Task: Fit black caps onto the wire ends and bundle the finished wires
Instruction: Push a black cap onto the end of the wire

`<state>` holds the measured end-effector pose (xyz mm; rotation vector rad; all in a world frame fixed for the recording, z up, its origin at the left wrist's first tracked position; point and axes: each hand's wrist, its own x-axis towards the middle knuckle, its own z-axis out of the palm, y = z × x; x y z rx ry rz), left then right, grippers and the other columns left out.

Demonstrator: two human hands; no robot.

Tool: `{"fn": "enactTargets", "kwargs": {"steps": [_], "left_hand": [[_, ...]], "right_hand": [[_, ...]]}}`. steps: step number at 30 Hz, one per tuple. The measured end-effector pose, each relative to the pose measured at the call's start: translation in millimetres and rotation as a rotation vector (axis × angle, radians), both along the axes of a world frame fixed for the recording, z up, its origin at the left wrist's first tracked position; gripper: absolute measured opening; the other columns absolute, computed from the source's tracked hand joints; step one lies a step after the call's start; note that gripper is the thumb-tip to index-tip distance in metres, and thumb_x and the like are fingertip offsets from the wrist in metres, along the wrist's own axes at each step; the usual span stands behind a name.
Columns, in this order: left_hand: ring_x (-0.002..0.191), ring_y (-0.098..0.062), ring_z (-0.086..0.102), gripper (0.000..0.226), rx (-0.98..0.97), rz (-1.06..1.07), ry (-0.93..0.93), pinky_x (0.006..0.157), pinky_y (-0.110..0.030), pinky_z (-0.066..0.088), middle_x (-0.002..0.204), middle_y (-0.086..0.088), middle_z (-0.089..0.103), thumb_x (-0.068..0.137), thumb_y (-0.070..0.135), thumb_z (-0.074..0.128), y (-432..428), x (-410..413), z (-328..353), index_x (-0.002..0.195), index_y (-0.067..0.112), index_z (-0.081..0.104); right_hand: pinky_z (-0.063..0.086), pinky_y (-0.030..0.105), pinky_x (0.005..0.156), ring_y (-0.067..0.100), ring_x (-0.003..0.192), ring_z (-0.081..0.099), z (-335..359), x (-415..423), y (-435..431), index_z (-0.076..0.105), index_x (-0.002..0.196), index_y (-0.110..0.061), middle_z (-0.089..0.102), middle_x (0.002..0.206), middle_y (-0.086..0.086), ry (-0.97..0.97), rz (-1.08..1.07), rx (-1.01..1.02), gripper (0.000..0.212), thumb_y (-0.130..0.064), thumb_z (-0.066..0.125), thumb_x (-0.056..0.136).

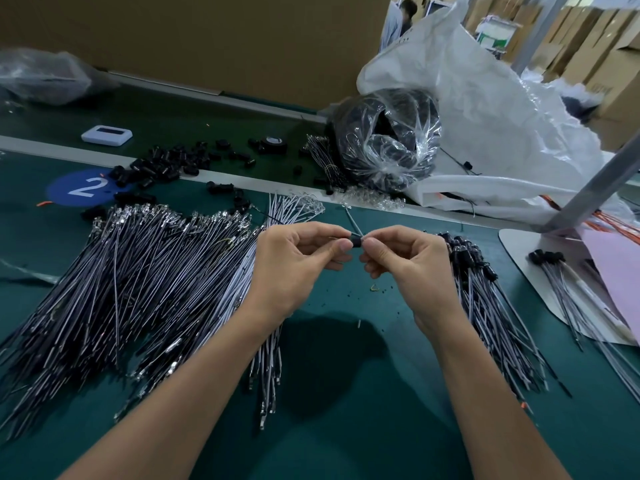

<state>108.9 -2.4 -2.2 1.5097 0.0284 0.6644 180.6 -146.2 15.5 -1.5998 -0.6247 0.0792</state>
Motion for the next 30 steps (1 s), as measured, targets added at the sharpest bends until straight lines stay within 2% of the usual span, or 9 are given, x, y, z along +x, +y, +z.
{"fn": "enactTargets", "kwargs": {"steps": [3, 6, 11, 13, 15, 17, 21, 30], "left_hand": [[0.067, -0.018, 0.074, 0.015, -0.007, -0.006, 0.005, 0.063, -0.026, 0.059, 0.071, -0.001, 0.075, 0.079, 0.003, 0.075, -1.7, 0.8, -0.2, 0.086, 0.017, 0.074], [0.068, -0.019, 0.074, 0.015, -0.018, -0.016, 0.011, 0.063, -0.026, 0.059, 0.073, -0.002, 0.075, 0.080, 0.002, 0.074, -1.7, 1.1, 0.0, 0.087, 0.015, 0.074], [0.064, -0.015, 0.071, 0.016, -0.054, -0.084, 0.056, 0.062, -0.022, 0.058, 0.070, 0.000, 0.074, 0.084, 0.001, 0.069, -0.8, 3.0, 0.9, 0.098, 0.008, 0.072], [0.059, -0.012, 0.067, 0.013, -0.034, -0.096, 0.070, 0.059, -0.022, 0.057, 0.066, 0.002, 0.071, 0.086, 0.000, 0.067, -1.4, 3.8, 0.5, 0.094, 0.009, 0.072], [0.057, -0.013, 0.067, 0.010, -0.012, -0.086, 0.081, 0.058, -0.022, 0.056, 0.067, -0.003, 0.070, 0.087, 0.001, 0.066, -1.6, 4.0, -0.5, 0.091, 0.008, 0.072], [0.060, -0.016, 0.070, 0.009, -0.003, -0.081, 0.087, 0.058, -0.023, 0.057, 0.070, -0.006, 0.071, 0.087, 0.003, 0.066, -1.1, 3.8, -2.4, 0.091, 0.009, 0.072], [0.065, -0.019, 0.073, 0.015, -0.023, -0.100, 0.107, 0.057, -0.025, 0.058, 0.068, -0.001, 0.074, 0.086, 0.002, 0.067, -1.5, 2.2, -4.4, 0.087, 0.016, 0.073], [0.070, -0.020, 0.074, 0.015, -0.044, -0.142, 0.102, 0.059, -0.024, 0.058, 0.074, -0.003, 0.075, 0.087, 0.000, 0.067, -2.6, 1.7, -4.0, 0.087, 0.014, 0.073]], "right_hand": [[0.051, 0.022, 0.058, 0.013, 0.056, 0.062, 2.0, 0.6, -0.7, 0.072, 0.080, -0.013, 0.070, 0.065, 0.001, -0.068, -0.006, -0.005, 0.018, 0.005, 0.072, 0.081], [0.051, 0.022, 0.056, 0.013, 0.055, 0.062, 2.6, -0.1, -0.4, 0.073, 0.079, -0.014, 0.070, 0.064, 0.001, -0.050, -0.011, -0.011, 0.018, 0.004, 0.071, 0.082], [0.053, 0.022, 0.057, 0.015, 0.057, 0.065, 5.0, -0.5, -3.0, 0.074, 0.081, -0.014, 0.072, 0.065, 0.005, -0.027, 0.015, 0.014, 0.018, 0.004, 0.071, 0.081], [0.052, 0.022, 0.055, 0.015, 0.056, 0.065, 3.6, -0.4, -2.0, 0.074, 0.080, -0.014, 0.071, 0.064, 0.004, -0.044, -0.011, -0.004, 0.019, 0.004, 0.071, 0.082], [0.051, 0.020, 0.053, 0.014, 0.054, 0.066, 1.0, -0.1, 0.0, 0.074, 0.078, -0.016, 0.071, 0.062, 0.001, -0.064, -0.050, -0.028, 0.020, 0.003, 0.071, 0.083], [0.051, 0.019, 0.052, 0.013, 0.052, 0.065, -0.3, -0.1, 0.8, 0.073, 0.076, -0.017, 0.071, 0.061, 0.000, -0.062, -0.054, -0.039, 0.021, 0.003, 0.072, 0.082], [0.051, 0.019, 0.051, 0.012, 0.051, 0.063, 0.1, 1.6, -2.7, 0.074, 0.077, -0.012, 0.070, 0.060, 0.004, -0.023, 0.005, -0.029, 0.018, 0.006, 0.073, 0.080], [0.051, 0.019, 0.052, 0.010, 0.052, 0.063, -2.6, 0.5, -0.7, 0.073, 0.083, -0.006, 0.071, 0.062, 0.004, 0.066, 0.076, 0.033, 0.012, 0.005, 0.070, 0.078]]}}
